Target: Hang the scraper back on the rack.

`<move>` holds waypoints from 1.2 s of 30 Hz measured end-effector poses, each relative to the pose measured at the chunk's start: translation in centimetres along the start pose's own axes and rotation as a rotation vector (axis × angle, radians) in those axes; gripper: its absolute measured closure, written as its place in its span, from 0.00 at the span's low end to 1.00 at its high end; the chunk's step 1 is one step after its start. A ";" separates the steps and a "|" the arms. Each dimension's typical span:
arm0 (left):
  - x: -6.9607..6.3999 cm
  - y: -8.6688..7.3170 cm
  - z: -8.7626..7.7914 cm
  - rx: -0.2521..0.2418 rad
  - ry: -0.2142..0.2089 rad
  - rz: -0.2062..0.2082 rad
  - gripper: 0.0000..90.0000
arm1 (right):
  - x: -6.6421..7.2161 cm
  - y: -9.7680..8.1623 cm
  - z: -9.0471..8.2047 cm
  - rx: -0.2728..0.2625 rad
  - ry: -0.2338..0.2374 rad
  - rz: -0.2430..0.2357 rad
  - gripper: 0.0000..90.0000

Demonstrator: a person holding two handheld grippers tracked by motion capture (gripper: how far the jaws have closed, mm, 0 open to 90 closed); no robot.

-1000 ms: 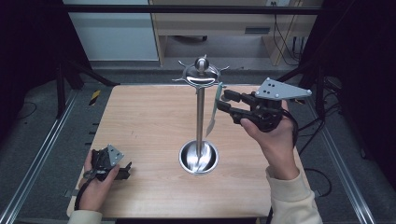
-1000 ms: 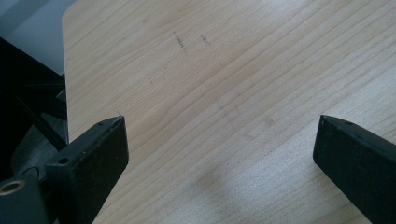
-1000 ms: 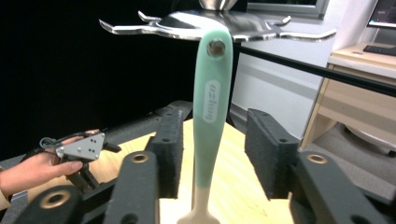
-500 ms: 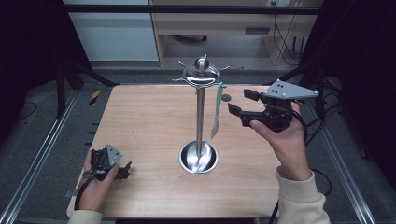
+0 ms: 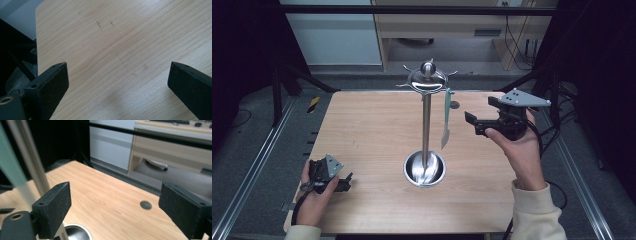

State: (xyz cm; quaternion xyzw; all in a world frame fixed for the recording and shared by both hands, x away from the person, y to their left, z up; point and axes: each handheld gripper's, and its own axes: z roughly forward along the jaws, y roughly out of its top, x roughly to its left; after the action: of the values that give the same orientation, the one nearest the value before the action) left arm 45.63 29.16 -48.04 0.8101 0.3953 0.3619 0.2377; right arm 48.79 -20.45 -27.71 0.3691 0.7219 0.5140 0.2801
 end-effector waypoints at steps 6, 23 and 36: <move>0.0 0.0 -0.1 -0.001 0.000 0.001 0.03 | -0.4 -1.4 0.9 0.032 -0.021 0.013 0.09; 0.1 0.0 -0.2 -0.008 0.006 0.001 0.03 | -0.1 -6.4 1.9 0.135 -0.056 0.045 0.11; 0.1 0.0 -0.2 -0.011 0.008 -0.003 0.03 | 1.2 -12.2 2.3 0.174 -0.050 0.070 0.12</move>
State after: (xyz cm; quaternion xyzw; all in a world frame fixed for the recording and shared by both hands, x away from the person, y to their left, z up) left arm 45.52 29.30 -47.86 0.8068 0.3955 0.3669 0.2410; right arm 46.91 -20.65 -39.99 0.4297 0.7433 0.4494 0.2467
